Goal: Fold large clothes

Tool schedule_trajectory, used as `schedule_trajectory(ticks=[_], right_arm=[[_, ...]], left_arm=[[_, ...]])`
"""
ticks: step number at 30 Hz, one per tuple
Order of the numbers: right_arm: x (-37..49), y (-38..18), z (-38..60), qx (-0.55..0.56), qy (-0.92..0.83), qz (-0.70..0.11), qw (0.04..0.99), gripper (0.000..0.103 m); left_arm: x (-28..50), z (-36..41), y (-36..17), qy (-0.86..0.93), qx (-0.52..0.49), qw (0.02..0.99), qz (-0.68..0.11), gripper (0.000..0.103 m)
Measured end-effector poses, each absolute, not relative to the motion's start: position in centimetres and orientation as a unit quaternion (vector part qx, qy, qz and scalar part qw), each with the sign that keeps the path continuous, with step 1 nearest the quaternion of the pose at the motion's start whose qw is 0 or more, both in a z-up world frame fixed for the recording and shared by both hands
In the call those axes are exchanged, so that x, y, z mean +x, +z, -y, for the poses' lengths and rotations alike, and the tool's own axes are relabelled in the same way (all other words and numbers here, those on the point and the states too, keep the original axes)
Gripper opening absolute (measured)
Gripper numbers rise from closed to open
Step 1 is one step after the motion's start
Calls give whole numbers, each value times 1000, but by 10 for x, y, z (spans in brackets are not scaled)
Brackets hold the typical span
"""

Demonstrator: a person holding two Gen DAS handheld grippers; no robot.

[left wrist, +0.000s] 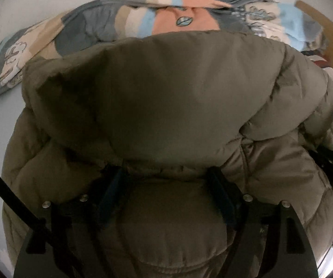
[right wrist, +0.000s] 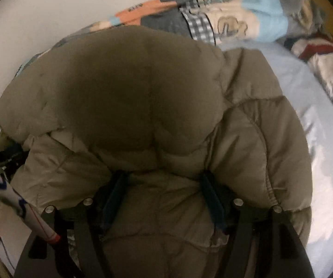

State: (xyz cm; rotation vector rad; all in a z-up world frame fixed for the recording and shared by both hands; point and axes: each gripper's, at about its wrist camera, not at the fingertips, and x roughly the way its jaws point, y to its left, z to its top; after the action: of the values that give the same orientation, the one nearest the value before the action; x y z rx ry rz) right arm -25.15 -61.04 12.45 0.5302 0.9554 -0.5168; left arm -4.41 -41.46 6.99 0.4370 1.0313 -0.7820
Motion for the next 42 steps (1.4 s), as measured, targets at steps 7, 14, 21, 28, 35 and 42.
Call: schedule_trajectory(ticks=[7, 14, 21, 28, 35, 42], right_arm=[[-287, 176, 580, 263, -253, -412, 835, 69], [-348, 201, 518, 277, -250, -382, 846, 70], [-380, 208, 485, 289, -301, -362, 833, 70], [-366, 179, 489, 286, -318, -359, 829, 70], [-336, 136, 506, 272, -318, -412, 809, 73], [-328, 116, 516, 284, -305, -433, 799, 74]], left_arm=[[-92, 357, 122, -380, 181, 799, -430, 76], [-138, 261, 150, -348, 150, 834, -400, 76], [-122, 227, 133, -307, 114, 852, -408, 76], [-102, 237, 99, -298, 138, 835, -441, 76], [-88, 244, 80, -299, 142, 813, -480, 82], [-85, 246, 71, -298, 148, 807, -489, 85]])
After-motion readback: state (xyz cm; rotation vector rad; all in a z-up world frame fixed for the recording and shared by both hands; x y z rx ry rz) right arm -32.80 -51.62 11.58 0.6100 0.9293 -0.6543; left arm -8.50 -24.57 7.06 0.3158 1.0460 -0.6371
